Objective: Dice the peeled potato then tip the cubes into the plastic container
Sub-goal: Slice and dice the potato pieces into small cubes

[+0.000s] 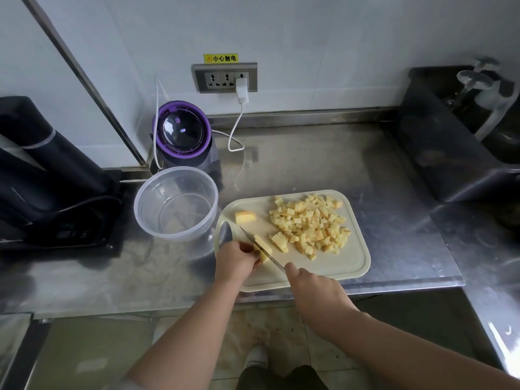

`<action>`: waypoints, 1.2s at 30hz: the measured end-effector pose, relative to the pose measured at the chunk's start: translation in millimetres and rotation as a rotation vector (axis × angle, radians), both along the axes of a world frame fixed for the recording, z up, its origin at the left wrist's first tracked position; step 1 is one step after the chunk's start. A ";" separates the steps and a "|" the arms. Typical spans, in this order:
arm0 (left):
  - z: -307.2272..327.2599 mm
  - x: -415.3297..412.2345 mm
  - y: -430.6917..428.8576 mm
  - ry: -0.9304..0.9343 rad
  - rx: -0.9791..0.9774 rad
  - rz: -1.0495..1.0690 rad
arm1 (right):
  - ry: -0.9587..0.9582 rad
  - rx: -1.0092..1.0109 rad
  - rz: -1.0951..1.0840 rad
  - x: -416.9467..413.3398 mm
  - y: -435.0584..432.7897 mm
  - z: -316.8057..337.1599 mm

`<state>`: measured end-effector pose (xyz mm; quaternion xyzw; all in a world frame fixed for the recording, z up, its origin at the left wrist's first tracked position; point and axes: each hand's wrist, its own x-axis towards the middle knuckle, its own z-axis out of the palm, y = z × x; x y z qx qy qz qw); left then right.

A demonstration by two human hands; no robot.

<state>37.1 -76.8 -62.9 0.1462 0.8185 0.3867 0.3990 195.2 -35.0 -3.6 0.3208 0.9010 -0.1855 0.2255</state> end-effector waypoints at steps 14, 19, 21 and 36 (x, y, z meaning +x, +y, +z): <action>-2.5 -0.6 1.1 0.033 -0.015 -0.012 | 0.032 -0.069 -0.122 -8.2 3.4 -3.0; -5.8 -6.5 -3.7 0.048 0.001 -0.056 | 0.123 -0.028 -0.123 4.5 7.7 14.8; -2.6 -14.8 -5.3 0.266 -0.033 -0.194 | 0.124 0.021 -0.119 7.9 18.0 19.1; 25.2 -33.9 39.0 1.096 -0.306 -1.489 | 0.097 -0.007 -0.293 32.0 39.2 17.5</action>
